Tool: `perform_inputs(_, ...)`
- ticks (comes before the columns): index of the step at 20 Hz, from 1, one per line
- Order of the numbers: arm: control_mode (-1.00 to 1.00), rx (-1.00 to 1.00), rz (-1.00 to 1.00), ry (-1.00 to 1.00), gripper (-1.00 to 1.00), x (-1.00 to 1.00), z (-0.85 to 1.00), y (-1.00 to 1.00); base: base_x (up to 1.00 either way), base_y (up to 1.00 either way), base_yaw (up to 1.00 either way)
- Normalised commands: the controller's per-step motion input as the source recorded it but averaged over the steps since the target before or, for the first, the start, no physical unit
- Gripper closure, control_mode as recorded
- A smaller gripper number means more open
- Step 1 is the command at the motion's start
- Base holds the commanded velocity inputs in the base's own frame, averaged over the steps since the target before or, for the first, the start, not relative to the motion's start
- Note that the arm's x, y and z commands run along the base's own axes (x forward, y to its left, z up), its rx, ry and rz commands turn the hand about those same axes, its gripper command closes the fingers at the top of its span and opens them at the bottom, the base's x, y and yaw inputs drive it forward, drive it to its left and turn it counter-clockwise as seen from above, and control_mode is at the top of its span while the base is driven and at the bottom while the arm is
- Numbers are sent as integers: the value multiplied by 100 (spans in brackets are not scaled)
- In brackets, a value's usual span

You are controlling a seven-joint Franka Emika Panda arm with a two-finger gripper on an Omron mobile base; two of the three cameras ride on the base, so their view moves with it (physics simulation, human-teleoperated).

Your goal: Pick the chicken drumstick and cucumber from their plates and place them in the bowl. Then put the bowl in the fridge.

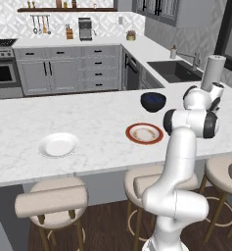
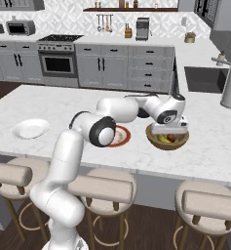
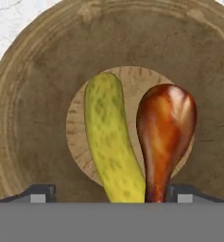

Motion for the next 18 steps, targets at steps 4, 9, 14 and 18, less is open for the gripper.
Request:
perform_inputs(4, -100, 6, -12, -7, -100, -66, 58, 0, 0, 0, 0)
perform_inputs(9, -100, 19, -39, 0, -100, -70, 49, 0, 0, 0, 0)
perform_inputs(14, -100, 20, -60, 3, -100, -44, 25, 1, 0, 0, 0)
perform_inputs(18, -100, 17, -69, 9, -100, -19, 13, 4, 0, 0, 0)
